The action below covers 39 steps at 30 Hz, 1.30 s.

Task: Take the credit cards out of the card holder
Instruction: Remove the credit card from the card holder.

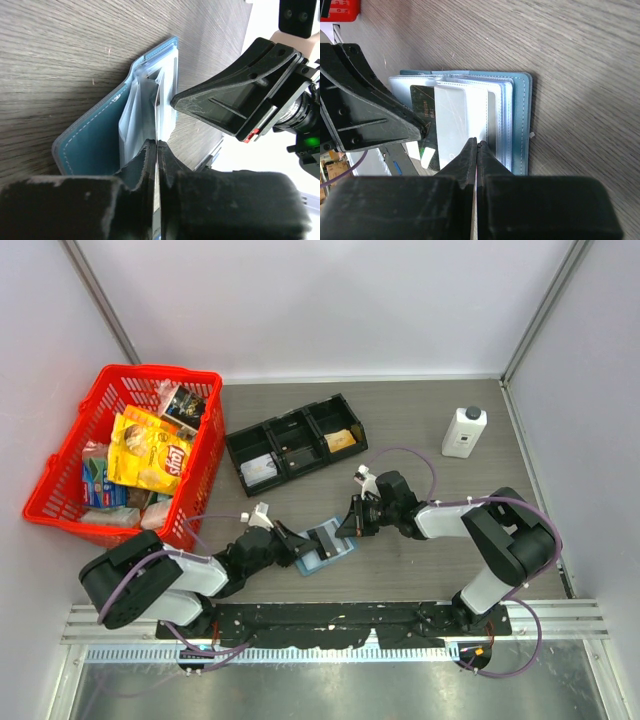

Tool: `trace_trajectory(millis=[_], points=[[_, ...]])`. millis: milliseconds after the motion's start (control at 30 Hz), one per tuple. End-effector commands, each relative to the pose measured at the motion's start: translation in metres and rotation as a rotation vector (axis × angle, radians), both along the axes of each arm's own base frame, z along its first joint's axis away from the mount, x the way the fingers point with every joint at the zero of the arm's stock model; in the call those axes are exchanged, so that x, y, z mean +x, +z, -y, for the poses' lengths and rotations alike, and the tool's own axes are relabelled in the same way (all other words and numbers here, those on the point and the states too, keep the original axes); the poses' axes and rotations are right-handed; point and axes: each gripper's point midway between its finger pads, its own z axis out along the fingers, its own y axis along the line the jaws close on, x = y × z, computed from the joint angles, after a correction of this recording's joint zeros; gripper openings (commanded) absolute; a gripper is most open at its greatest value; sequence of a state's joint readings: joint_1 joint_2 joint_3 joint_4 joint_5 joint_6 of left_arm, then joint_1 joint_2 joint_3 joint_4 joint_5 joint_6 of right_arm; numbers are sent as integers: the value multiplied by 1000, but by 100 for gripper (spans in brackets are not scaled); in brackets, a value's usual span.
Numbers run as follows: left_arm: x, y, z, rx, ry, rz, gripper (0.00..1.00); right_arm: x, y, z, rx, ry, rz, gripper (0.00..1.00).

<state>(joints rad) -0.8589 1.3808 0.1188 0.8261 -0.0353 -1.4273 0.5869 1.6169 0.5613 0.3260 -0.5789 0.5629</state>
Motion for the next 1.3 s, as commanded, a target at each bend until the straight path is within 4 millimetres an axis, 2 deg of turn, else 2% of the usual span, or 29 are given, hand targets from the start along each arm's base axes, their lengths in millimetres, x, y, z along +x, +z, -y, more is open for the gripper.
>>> trace_trajectory(millis=[0, 67, 200, 400, 467, 633, 700, 967, 1133, 1233, 1267], points=[[5, 4, -6, 7, 39, 11, 14, -9, -34, 22, -135, -29, -57, 1], [6, 4, -4, 15, 27, 14, 22, -11, -35, 21, -133, -26, -61, 1], [6, 0, 0, 25, 14, 5, 29, -9, -33, 19, -123, -24, -60, 1], [6, -13, 1, 40, 20, -35, 29, -8, -30, 19, -117, -24, -52, 1], [6, -14, 2, 33, 20, -38, 26, -9, -31, 19, -118, -23, -55, 1], [7, -10, -1, 11, 29, -24, 5, -10, -31, 20, -119, -22, -54, 1], [5, -8, -3, 10, 33, -18, 0, -9, -31, 19, -118, -21, -52, 1], [3, 5, -19, 125, 22, 26, 0, -5, -30, 20, -122, -31, -45, 1], [2, 29, -29, 214, -12, 99, 0, 0, -24, 19, -117, -36, -29, 2], [-1, 43, -34, 271, -54, 155, 0, 5, -9, 16, -102, -28, 3, 4], [-1, 53, -33, 278, -73, 192, 0, 8, -2, 13, -96, -21, 25, 7]])
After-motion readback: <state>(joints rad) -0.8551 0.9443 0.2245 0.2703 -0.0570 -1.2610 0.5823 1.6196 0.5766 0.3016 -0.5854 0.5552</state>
